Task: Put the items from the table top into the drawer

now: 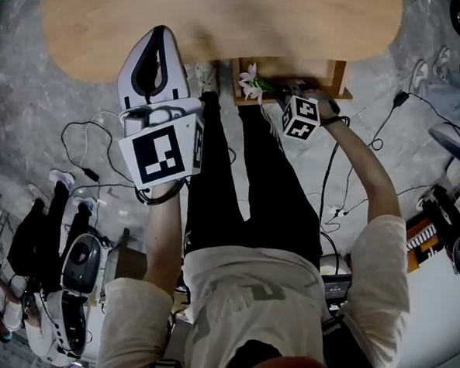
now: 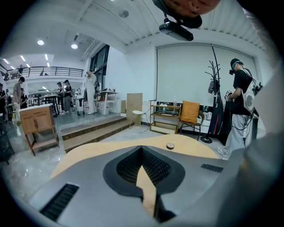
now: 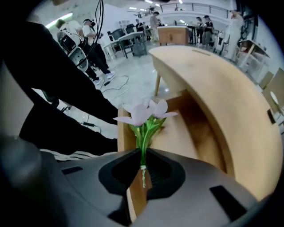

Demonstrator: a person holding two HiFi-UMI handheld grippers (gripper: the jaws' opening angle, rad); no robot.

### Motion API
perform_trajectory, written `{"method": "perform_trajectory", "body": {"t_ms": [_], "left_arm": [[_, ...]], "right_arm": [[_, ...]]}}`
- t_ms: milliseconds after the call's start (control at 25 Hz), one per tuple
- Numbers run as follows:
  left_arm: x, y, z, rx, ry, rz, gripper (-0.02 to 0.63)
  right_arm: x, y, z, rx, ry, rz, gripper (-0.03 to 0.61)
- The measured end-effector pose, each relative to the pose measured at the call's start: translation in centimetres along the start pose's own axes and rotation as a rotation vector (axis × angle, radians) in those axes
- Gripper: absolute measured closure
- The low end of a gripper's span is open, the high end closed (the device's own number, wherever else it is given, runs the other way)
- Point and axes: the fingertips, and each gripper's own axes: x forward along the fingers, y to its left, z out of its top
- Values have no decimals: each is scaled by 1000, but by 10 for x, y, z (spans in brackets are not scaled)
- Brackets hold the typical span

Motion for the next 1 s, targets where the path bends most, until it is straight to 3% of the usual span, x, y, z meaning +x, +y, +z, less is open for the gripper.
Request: {"method": "perform_trajectory", "body": {"t_ms": [200, 400, 760, 880, 1000], "left_arm": [[3, -7, -5, 27, 20, -22, 607], [10, -13, -9, 30, 30, -27, 607], [18, -14, -1, 19, 17, -41, 607], [20, -13, -1, 17, 14, -44, 607], [25, -10, -7, 19, 27, -44, 607]], "right_arm": [[24, -3, -24, -34, 98, 24, 534], [24, -27, -11, 29, 38, -26, 534], [26, -31, 3, 113, 16, 10, 532], [25, -33, 10, 162, -8, 2, 445], [25, -37, 16, 185, -28, 4, 445]]}}
